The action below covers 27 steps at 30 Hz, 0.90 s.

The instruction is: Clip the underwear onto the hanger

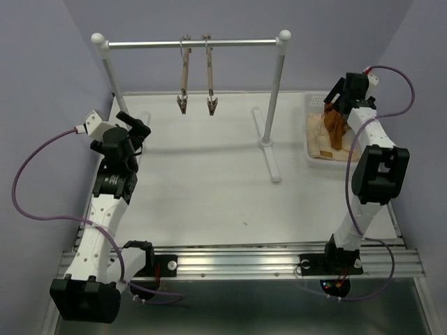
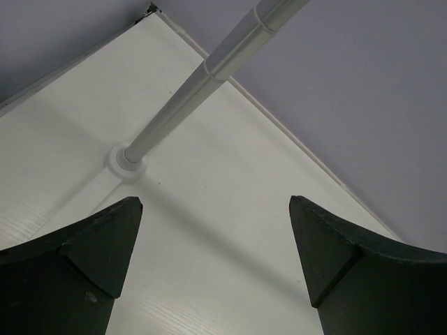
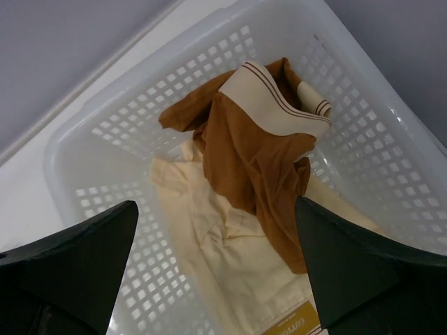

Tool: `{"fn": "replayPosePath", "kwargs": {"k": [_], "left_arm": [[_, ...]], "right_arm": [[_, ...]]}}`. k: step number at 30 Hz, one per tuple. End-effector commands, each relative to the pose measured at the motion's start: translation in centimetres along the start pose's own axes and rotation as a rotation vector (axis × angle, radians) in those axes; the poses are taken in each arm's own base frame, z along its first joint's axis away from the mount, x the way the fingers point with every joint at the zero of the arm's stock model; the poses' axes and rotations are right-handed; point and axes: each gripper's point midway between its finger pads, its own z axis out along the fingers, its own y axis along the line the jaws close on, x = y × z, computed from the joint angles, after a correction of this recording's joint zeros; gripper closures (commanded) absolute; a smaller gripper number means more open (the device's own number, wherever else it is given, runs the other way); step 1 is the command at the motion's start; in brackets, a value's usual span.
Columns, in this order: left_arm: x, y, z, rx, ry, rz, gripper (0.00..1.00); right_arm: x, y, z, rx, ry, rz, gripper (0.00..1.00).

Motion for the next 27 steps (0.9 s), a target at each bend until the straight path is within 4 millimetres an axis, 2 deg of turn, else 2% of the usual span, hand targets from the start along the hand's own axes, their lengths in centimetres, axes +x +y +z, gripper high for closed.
{"fn": "replayPosePath", "kwargs": {"k": [1, 3, 5, 6, 7, 9, 10, 12, 16, 20, 23, 24, 25, 26, 27], "left_arm": [[0.2, -0.4, 0.3, 0.021, 0.000, -0.011, 0.01], [0.5, -0.3, 0.4, 0.017, 0.007, -0.006, 0.01], [0.7, 0.1, 0.6, -0.002, 0.013, 0.002, 0.01], [0.7, 0.1, 0.7, -0.005, 0.014, 0.003, 0.01], [0.9, 0.1, 0.7, -0.006, 0.021, 0.005, 0.01], [0.8, -0.1, 0.7, -0.001, 0.024, 0.008, 0.01], [0.9, -0.1, 0.7, -0.002, 0.026, 0.009, 0.01], [1.0, -0.1, 0.7, 0.001, 0.029, 0.006, 0.01], [0.9, -0.1, 0.6, 0.004, 0.031, 0.009, 0.01], [0.6, -0.2, 0.3, 0.009, 0.022, -0.003, 0.01], [0.4, -0.5, 0.0, 0.026, 0.020, -0.013, 0.01], [0.5, -0.6, -0.1, 0.034, 0.025, -0.019, 0.01], [0.5, -0.7, -0.1, 0.039, 0.026, -0.021, 0.01], [0.6, -0.7, -0.1, 0.041, 0.031, -0.022, 0.01], [0.9, -0.8, -0.2, 0.047, 0.038, -0.027, 0.01]], "right_arm": [[-0.5, -0.2, 2.6, 0.020, 0.010, -0.034, 0.00], [-0.1, -0.8, 4.1, 0.040, 0.019, -0.039, 0.00], [-0.8, -1.9, 5.5, 0.071, 0.005, -0.046, 0.01], [-0.4, -1.9, 6.1, 0.075, 0.014, -0.059, 0.05], [0.0, -2.3, 7.2, 0.081, 0.025, -0.075, 0.15], [0.8, -2.0, 7.7, 0.061, 0.046, -0.085, 0.21], [1.0, -1.7, 7.7, 0.037, 0.056, -0.089, 0.28], [1.0, -1.6, 7.8, 0.031, 0.051, -0.090, 0.54], [0.1, -2.8, 7.7, 0.097, 0.015, -0.112, 0.98], [-1.0, -2.7, 6.4, 0.078, -0.013, -0.146, 0.99], [-2.8, -1.4, 3.8, -0.017, -0.041, -0.179, 0.99], [-4.8, -0.8, 1.6, -0.058, -0.088, -0.179, 0.99], [-4.6, -0.4, 0.9, -0.104, -0.098, -0.195, 0.99], [-5.3, -0.2, -0.2, -0.128, -0.121, -0.197, 0.99], [-7.4, 0.9, -3.0, -0.177, -0.193, -0.190, 0.99]]}}
